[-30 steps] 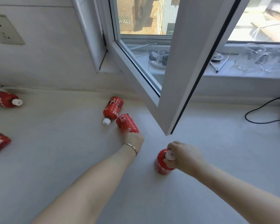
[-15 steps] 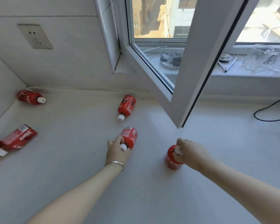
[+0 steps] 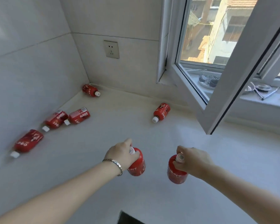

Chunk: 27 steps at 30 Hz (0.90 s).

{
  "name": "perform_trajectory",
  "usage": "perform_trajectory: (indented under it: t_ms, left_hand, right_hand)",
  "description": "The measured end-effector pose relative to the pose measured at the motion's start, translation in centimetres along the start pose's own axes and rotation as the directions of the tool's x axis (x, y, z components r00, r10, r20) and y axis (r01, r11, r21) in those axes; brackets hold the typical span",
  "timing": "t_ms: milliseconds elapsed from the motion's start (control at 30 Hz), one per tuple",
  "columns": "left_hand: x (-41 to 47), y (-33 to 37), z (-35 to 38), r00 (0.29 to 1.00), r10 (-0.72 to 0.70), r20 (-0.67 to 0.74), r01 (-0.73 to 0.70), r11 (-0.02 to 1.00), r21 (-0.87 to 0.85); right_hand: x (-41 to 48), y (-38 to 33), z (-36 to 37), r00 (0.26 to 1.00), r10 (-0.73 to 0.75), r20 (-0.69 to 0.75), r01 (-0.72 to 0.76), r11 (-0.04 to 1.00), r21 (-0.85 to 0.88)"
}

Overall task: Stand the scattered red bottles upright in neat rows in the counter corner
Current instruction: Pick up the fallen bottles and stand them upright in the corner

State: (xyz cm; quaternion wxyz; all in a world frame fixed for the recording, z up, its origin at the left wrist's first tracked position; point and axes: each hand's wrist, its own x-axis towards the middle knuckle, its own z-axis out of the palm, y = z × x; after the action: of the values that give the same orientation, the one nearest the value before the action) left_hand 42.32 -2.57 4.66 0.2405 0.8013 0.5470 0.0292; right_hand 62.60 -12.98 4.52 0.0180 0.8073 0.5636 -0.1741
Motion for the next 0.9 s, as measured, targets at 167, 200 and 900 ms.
perform_trajectory:
  t_ms: [167, 200, 900]
  left_hand:
    - [-9.1, -3.0, -0.1, 0.980, -0.161, -0.115, 0.156, 0.987, -0.047]
    - [-11.5, -3.6, 0.0, 0.968, -0.209, -0.139, 0.202, 0.977, -0.064]
    - [-60.8, -18.9, -0.6, 0.282, -0.869, -0.407, 0.853, 0.421, -0.308]
  right_hand:
    - [-3.0, -5.2, 0.4, 0.979, -0.206, -0.006, 0.206, 0.978, 0.034]
    - [-4.0, -6.3, 0.6, 0.966, -0.257, -0.002, 0.257, 0.966, 0.030]
    - [-33.4, -34.4, 11.5, 0.434, -0.852, 0.294, 0.875, 0.476, 0.088]
